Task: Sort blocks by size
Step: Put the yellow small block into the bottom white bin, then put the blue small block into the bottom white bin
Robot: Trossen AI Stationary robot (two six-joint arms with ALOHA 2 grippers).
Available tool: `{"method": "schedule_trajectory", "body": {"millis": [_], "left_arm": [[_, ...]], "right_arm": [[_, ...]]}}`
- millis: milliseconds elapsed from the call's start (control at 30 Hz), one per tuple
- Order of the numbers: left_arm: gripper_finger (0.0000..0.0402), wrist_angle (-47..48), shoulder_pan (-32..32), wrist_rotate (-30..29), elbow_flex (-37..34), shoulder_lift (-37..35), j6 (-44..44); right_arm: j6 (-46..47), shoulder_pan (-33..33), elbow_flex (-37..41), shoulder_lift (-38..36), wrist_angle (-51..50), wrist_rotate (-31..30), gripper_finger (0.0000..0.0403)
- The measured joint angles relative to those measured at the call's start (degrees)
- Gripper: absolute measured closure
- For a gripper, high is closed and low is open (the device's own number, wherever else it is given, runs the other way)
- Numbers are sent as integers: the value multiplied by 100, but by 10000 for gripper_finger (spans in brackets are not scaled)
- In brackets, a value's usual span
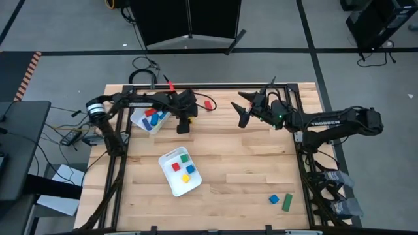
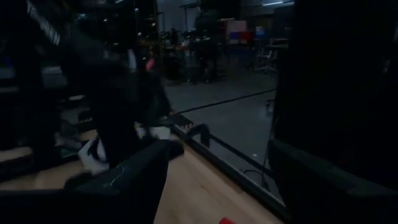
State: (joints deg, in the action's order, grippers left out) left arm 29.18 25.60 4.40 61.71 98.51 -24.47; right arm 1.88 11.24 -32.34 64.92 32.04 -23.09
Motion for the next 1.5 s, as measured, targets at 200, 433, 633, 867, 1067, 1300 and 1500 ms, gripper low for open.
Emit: {"method": "schedule_trajectory", "body": {"millis": [200, 433, 633, 867, 1067, 1300, 1500], "left_arm": [[263, 627, -659, 1060, -2, -1394, -198], [263, 2098, -2446, 1341, -9, -2335, 568], [263, 2145, -3838, 316, -14, -1915, 1759], [105, 1887, -4437, -250, -15, -1101, 2645], [12, 1417, -4558, -157, -15, -869, 3319], [20, 367, -4730, -480, -13, -1258, 3526], [47, 24, -4793, -837, -13, -1429, 3633]], "right_arm": [[-52, -621, 0, -291, -795, 8, 122], [506, -1778, 0, -598, -1998, 156, 118], [1476, -2803, 0, -598, -3049, -71, 112], [2929, -3925, -391, -313, -4629, -324, 106], [4359, -4769, -1391, 753, -6645, 276, 105], [5245, -5828, -2535, 2032, -7957, 1188, 105], [5168, -6663, -3021, 2714, -8241, 1404, 105]]}}
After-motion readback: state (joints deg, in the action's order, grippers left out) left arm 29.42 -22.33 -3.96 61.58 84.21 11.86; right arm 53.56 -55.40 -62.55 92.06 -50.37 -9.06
